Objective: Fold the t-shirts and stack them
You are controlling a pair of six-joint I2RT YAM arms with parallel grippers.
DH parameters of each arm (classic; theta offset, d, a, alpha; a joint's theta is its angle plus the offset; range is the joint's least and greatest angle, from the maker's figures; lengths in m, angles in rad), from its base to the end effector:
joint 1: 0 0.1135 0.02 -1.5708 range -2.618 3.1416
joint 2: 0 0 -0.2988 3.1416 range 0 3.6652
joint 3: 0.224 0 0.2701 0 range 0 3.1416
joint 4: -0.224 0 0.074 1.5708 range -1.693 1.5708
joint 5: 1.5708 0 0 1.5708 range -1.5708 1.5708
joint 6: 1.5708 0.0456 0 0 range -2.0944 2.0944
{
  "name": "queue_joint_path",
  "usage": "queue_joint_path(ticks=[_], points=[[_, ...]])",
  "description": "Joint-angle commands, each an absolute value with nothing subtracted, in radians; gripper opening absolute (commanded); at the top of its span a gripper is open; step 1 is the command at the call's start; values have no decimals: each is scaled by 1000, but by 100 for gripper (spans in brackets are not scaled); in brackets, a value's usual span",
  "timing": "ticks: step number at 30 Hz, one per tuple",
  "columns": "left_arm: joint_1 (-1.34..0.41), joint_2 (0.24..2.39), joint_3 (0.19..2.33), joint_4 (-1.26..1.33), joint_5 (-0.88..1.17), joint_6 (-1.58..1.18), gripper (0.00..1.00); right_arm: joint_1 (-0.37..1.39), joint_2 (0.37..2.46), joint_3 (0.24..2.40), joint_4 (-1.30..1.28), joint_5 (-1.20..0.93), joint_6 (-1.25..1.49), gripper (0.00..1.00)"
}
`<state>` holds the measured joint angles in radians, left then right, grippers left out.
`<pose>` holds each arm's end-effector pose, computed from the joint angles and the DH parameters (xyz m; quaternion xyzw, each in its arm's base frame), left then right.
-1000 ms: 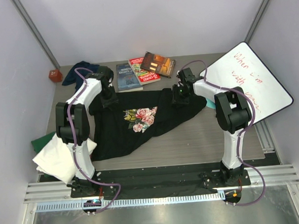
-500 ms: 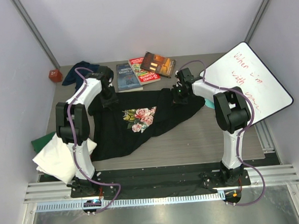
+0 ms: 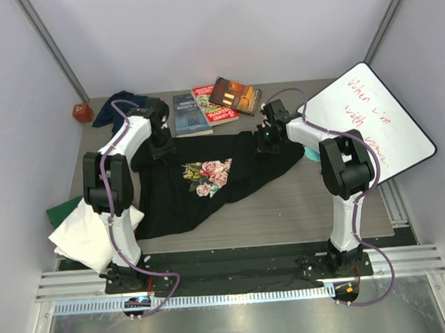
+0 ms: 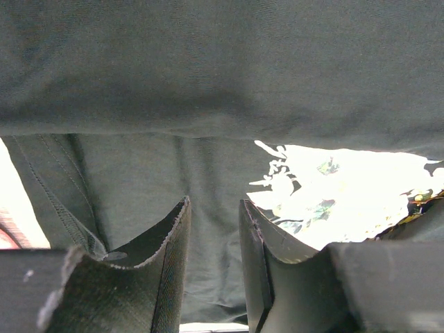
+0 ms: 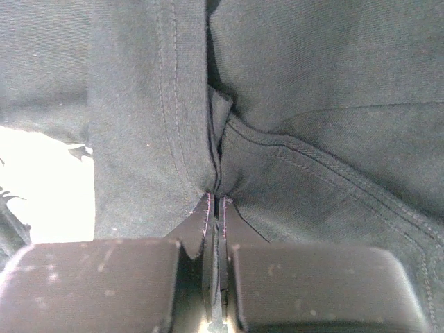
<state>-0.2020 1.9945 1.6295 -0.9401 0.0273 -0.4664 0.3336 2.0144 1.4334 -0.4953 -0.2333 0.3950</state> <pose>0.4324 -0.0898 0.2325 -0.1288 0.9827 -0.0562 0.1207 0.4288 0.1598 0.1848 0.0011 0.9634 0.1920 0.1869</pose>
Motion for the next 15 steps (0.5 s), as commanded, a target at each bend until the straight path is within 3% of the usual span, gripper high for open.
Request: queue_joint_path(ticks=[1, 9, 15], points=[[-204, 1996, 1663, -950, 29, -459, 35, 345, 1925, 1474, -476, -242, 399, 1], [-204, 1997, 1664, -950, 31, -457, 35, 347, 1905, 1485, -482, -255, 403, 1], [-204, 1996, 1663, -950, 32, -457, 35, 345, 1905, 1491, -486, -219, 396, 27]])
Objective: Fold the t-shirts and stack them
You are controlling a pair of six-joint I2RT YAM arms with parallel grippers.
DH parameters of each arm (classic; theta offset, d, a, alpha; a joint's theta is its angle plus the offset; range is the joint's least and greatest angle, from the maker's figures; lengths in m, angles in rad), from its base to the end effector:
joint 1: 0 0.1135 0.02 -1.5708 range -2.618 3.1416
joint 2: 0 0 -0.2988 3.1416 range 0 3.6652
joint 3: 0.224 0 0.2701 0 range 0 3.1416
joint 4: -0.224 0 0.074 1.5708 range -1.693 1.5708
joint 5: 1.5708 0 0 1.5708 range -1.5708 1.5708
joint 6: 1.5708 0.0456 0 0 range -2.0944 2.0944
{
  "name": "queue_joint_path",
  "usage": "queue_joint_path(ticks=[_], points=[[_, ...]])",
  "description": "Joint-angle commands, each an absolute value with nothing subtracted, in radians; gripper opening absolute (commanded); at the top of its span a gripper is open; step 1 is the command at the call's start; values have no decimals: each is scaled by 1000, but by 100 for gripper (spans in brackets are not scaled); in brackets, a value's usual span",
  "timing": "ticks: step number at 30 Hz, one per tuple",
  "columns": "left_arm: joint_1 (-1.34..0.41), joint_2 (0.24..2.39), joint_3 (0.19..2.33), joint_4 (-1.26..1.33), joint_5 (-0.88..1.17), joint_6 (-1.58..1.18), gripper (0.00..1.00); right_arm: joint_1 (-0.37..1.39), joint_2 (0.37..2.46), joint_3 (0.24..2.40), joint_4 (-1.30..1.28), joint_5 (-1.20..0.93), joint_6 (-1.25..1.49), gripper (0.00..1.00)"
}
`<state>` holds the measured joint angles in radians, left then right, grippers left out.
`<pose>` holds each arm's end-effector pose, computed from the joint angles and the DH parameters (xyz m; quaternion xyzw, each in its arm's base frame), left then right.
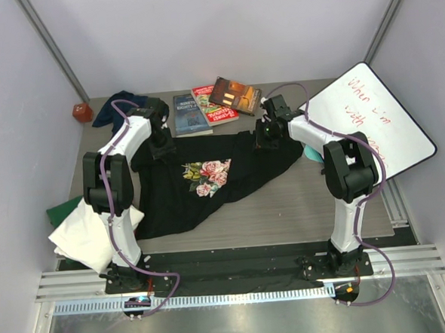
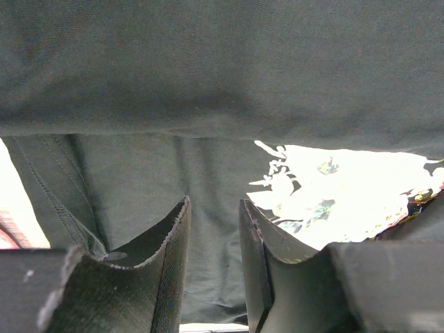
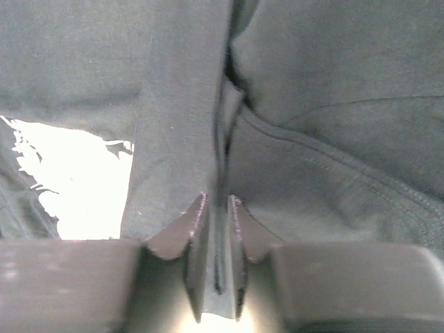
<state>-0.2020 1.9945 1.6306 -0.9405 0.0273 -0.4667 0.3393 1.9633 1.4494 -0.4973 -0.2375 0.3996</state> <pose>0.4326 -0.0899 0.2328 -0.1290 0.9826 -0.0564 0.1210 0.4264 0.1619 0.2121 -0.0039 0.9549 0.2052 0.2146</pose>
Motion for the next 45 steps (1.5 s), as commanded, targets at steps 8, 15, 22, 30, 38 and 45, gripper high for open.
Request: queue_joint_path(ticks=[8, 15, 22, 30, 38, 45], points=[[-204, 2000, 1666, -953, 35, -456, 35, 345, 1910, 1502, -492, -153, 377, 38], [-204, 2000, 1667, -953, 31, -456, 35, 347, 1953, 1558, -492, -156, 371, 39], [-204, 2002, 1669, -953, 29, -456, 35, 345, 2003, 1594, -500, -164, 370, 39], [-204, 2005, 1672, -956, 31, -456, 35, 345, 2023, 1595, -500, -149, 364, 39], [-204, 2005, 1672, -956, 32, -454, 35, 345, 2043, 1600, -499, -167, 364, 39], [-204, 2005, 1672, -957, 31, -453, 35, 345, 2060, 1603, -499, -187, 365, 36]])
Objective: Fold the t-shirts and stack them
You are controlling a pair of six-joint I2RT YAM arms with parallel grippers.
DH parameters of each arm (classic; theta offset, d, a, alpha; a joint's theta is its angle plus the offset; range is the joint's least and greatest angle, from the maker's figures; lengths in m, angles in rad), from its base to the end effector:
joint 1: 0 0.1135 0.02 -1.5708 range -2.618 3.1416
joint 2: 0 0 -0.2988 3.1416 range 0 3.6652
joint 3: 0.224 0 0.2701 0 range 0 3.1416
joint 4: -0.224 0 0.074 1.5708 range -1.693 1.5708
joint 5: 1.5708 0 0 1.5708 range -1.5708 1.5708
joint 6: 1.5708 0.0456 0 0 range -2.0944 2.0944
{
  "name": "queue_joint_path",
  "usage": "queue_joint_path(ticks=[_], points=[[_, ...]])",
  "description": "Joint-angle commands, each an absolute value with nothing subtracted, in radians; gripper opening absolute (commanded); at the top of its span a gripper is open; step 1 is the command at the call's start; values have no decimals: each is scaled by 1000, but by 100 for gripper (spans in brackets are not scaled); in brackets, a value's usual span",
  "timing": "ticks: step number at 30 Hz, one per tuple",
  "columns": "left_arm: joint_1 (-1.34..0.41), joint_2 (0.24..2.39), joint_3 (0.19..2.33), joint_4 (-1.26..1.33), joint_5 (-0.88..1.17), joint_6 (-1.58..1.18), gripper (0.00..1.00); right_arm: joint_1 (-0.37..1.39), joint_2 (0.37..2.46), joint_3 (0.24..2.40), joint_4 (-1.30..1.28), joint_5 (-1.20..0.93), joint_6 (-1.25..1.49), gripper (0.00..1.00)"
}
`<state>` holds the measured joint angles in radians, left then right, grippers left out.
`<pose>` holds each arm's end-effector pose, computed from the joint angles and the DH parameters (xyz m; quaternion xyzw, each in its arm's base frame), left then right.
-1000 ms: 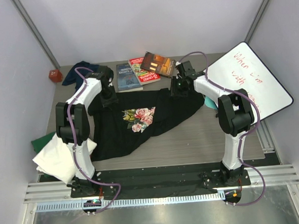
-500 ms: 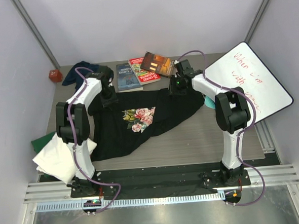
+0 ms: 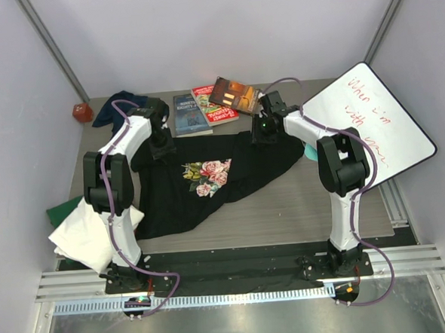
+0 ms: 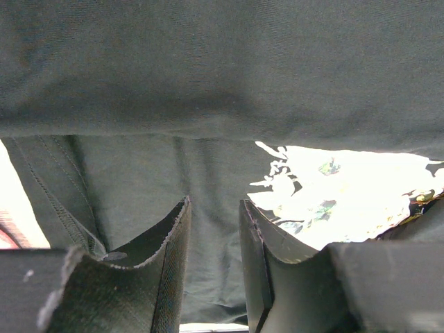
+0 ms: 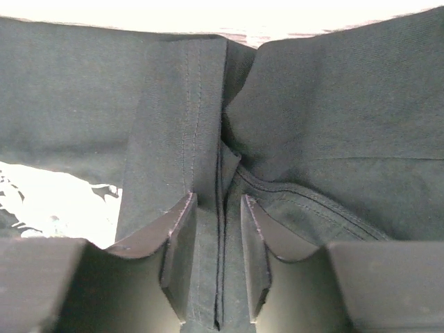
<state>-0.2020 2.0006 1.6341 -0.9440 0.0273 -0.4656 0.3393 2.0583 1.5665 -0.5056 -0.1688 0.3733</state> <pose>0.4334 -0.0900 0.2312 -0.1285 0.9831 -0.0553 0.1182 0.4548 0.1686 0.2061 -0.0076 0.9560 0.1741 0.2359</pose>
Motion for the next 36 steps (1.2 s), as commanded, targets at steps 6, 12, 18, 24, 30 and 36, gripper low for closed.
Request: queue_joint_path(ticks=[6, 12, 18, 24, 30, 36], points=[[-204, 2006, 1674, -956, 32, -454, 35, 344, 2059, 1601, -497, -195, 364, 24], [-204, 2008, 1674, -959, 32, -453, 35, 345, 2056, 1603, -499, -198, 364, 4], [-204, 2008, 1674, -957, 34, -453, 35, 345, 2031, 1594, -495, -198, 365, 1], [-204, 2010, 1672, -959, 34, -453, 35, 345, 1974, 1559, -479, -199, 377, 1], [-204, 2008, 1667, -956, 32, -454, 35, 345, 1919, 1540, -469, -204, 388, 1], [-204, 2008, 1666, -956, 32, -456, 35, 345, 1879, 1536, -469, -209, 400, 1]])
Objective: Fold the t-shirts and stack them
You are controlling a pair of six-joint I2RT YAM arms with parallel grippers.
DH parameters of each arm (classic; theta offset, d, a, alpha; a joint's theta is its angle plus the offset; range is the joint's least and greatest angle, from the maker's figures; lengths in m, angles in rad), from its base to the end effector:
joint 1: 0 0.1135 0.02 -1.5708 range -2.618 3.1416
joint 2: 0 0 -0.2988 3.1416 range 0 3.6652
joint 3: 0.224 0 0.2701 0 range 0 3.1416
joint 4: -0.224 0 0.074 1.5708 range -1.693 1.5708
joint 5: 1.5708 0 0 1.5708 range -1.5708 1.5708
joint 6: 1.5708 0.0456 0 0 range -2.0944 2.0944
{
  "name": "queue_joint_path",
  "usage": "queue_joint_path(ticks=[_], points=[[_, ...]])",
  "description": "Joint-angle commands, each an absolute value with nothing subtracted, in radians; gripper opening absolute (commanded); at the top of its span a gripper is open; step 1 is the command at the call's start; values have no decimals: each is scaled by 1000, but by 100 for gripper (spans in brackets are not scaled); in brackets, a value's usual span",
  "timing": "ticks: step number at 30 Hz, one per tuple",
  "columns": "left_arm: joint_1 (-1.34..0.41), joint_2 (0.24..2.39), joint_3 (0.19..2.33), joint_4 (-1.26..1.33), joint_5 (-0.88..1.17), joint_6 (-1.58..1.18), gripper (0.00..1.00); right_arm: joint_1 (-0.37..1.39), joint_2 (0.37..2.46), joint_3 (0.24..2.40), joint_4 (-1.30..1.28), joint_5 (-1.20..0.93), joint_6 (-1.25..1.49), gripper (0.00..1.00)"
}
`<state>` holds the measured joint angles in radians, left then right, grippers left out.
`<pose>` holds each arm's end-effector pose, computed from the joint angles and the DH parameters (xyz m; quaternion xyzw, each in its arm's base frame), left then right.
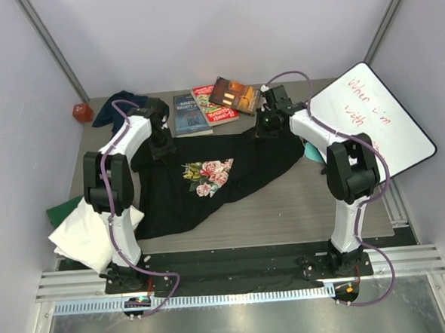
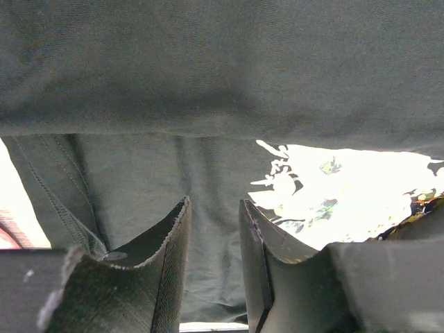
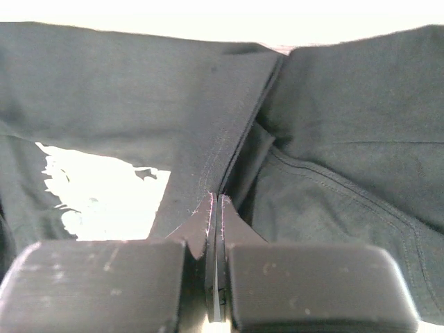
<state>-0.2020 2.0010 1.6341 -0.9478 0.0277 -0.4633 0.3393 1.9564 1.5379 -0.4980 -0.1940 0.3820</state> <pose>0.4330 -0.0900 0.2309 -0.1274 0.9835 -0.0547 0.1162 0.4400 0.1646 0.2439 -0.0110 0.9430 0.1987 0.2669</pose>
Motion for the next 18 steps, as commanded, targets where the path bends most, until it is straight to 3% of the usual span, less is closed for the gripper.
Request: queue_joint_path(ticks=[1, 8, 18], points=[[-204, 2008, 1666, -954, 32, -456, 35, 345, 1872, 1531, -469, -209, 402, 1], [-204, 2006, 1669, -954, 35, -456, 35, 344, 1769, 1459, -469, -170, 433, 1], [-206, 1996, 1671, -956, 44, -457, 35, 342, 1465, 1234, -471, -114, 531, 1]])
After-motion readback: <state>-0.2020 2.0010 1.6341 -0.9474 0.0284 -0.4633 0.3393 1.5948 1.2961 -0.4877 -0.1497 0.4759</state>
